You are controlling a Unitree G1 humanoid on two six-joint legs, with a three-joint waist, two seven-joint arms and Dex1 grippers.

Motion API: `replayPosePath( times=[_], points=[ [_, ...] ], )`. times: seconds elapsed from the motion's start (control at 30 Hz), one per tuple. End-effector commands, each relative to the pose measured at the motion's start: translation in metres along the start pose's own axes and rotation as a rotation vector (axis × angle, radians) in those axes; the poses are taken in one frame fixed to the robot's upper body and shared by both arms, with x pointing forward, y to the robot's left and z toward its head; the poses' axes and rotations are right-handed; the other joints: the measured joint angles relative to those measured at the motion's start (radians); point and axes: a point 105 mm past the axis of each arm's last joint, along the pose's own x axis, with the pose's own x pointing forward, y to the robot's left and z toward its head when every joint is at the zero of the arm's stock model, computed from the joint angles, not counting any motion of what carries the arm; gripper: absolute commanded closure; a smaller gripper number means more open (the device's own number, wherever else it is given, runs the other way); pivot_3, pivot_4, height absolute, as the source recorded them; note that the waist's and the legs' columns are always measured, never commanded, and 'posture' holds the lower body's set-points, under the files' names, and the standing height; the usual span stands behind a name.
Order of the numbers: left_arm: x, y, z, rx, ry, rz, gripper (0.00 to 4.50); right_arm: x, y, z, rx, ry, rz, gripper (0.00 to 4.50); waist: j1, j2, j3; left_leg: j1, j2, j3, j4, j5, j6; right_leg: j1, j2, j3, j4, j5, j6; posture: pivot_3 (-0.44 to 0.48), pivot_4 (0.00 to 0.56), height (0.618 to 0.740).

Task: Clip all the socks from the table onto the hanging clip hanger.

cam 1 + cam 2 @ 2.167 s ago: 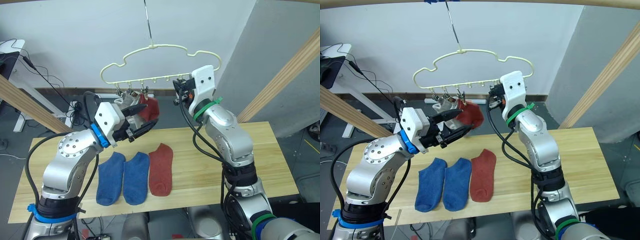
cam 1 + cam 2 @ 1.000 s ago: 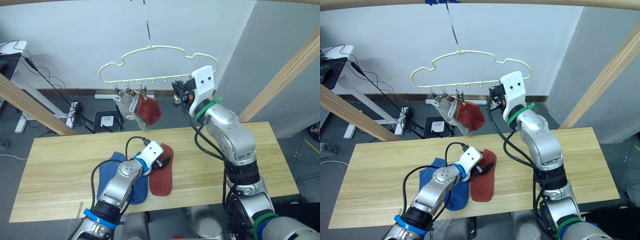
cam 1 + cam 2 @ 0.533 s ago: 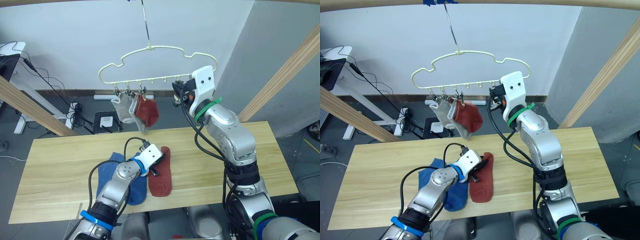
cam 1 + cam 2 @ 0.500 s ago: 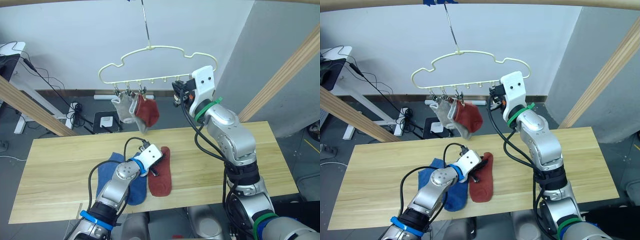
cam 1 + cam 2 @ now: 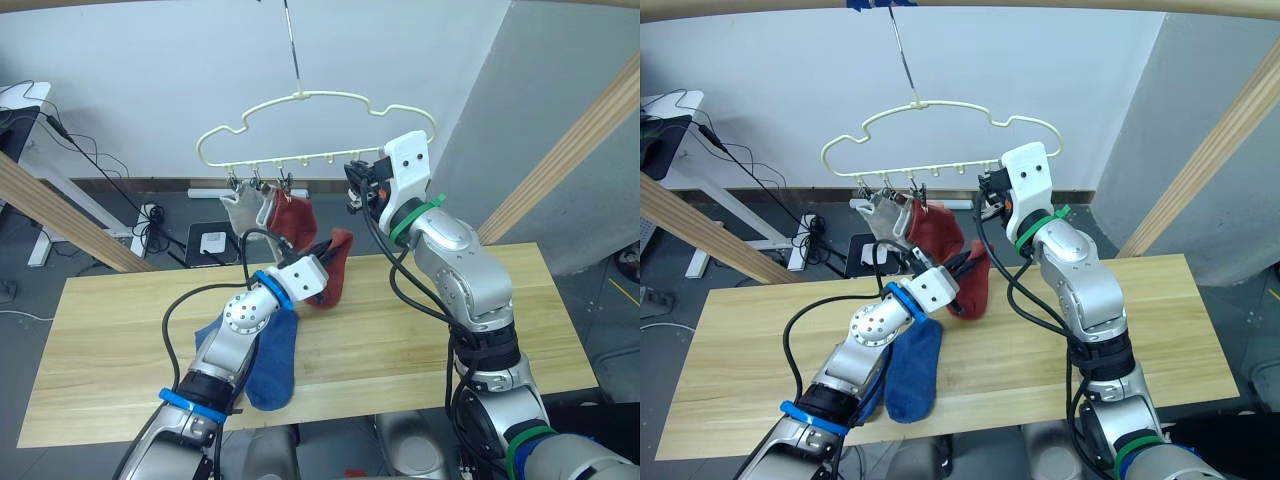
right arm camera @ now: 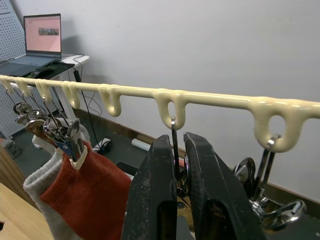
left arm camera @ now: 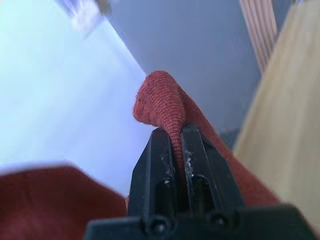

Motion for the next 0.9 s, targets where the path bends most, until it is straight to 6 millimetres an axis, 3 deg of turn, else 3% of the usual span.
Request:
replayPosePath(
  times=[0.03, 0.4, 0.9],
  points=[
    [0.007, 0.006, 0.011, 0.038, -0.055, 0.021, 4.50, -0.003, 0.008, 0.017, 0.006, -0.063, 0.035, 4.48, 0.000, 0.000, 0.000, 0.000, 0.000, 0.000, 0.000, 0.000, 0.000, 0.000, 0.000, 0.000, 0.000, 0.000, 0.000, -0.271, 0.282, 0.740],
    [0.030, 0.010, 0.028, 0.104, -0.116, 0.006, 4.50, -0.004, 0.014, 0.014, 0.030, -0.045, 0.069, 4.48, -0.001, 0.000, 0.000, 0.000, 0.000, 0.000, 0.000, 0.000, 0.000, 0.000, 0.000, 0.000, 0.000, 0.000, 0.000, -0.273, 0.282, 0.740],
    [0.025, 0.024, 0.033, 0.120, -0.153, 0.056, 4.50, -0.005, 0.012, 0.011, -0.004, -0.038, 0.061, 4.48, -0.001, 0.000, 0.000, 0.000, 0.000, 0.000, 0.000, 0.000, 0.000, 0.000, 0.000, 0.000, 0.000, 0.000, 0.000, -0.270, 0.278, 0.740]
  ],
)
